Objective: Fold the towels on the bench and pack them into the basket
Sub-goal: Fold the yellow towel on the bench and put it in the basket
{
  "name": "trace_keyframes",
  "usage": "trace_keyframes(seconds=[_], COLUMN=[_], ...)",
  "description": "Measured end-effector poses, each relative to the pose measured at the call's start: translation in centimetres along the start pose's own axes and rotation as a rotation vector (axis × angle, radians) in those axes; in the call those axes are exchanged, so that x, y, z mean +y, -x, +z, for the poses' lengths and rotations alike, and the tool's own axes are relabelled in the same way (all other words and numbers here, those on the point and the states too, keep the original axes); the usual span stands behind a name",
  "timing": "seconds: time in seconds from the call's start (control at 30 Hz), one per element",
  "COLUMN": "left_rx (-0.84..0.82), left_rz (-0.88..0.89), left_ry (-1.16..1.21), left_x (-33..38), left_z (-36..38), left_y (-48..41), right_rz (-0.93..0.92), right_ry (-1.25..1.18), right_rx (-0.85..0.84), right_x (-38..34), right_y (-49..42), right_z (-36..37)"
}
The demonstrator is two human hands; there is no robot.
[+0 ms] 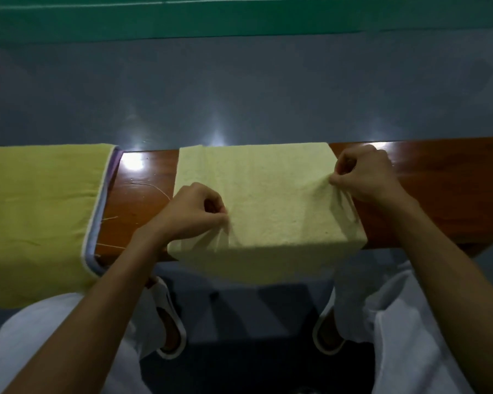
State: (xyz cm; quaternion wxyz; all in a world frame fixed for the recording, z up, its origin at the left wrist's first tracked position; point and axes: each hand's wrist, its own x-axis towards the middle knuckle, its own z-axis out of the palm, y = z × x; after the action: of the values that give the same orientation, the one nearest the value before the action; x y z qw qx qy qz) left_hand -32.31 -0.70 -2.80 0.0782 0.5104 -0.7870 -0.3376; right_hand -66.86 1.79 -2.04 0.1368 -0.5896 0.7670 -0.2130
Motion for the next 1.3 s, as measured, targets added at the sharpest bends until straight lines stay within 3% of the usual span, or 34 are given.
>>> trace_keyframes(seconds=[0.07,0.23,0.33,0.5,0.73,0.93,1.13,1.3], left_rx=[0.08,0.483,0.553,0.529,0.443,0.42,0.369,0.254], left_rz=[-0.017,-0.203,-0.346,-0.389,-0.311,-0.319,-0.316,-0.205], left_ry=[-0.017,-0.17,-0.202,-0.215,-0.079,0.327,0.546,0.513], left_x=[-0.8,-2.5,-3.3,-3.4,-3.3,-4.3,-4.7,-5.4], left_z=[0.0,-0.7,-0.8,-0.4,0.1,-2.3,-2.7,-2.8], left_y=[-0.1,-0.1,0.1,0.3,0.0,0.6,1.6,1.9], right_rz=[0.021,0.078,0.147,0.238,0.221,0.225,0.236,0.103], right_ry=[0.043,0.079,0.094,0.094,0.029,-0.287,-0.554,-0.58], right_rx=[-0.04,-0.042,-0.001,-0.029,-0.061,0.038,-0.147,-0.312], right_x=[0.4,0.9,0.9,0.7,0.3,0.2,1.0,1.5], right_y=[0.0,0.3,0.4,0.4,0.8,1.0,1.5,1.9], right_z=[0.3,0.9,0.9,1.1,1.5,-0.3,-0.2,-0.5])
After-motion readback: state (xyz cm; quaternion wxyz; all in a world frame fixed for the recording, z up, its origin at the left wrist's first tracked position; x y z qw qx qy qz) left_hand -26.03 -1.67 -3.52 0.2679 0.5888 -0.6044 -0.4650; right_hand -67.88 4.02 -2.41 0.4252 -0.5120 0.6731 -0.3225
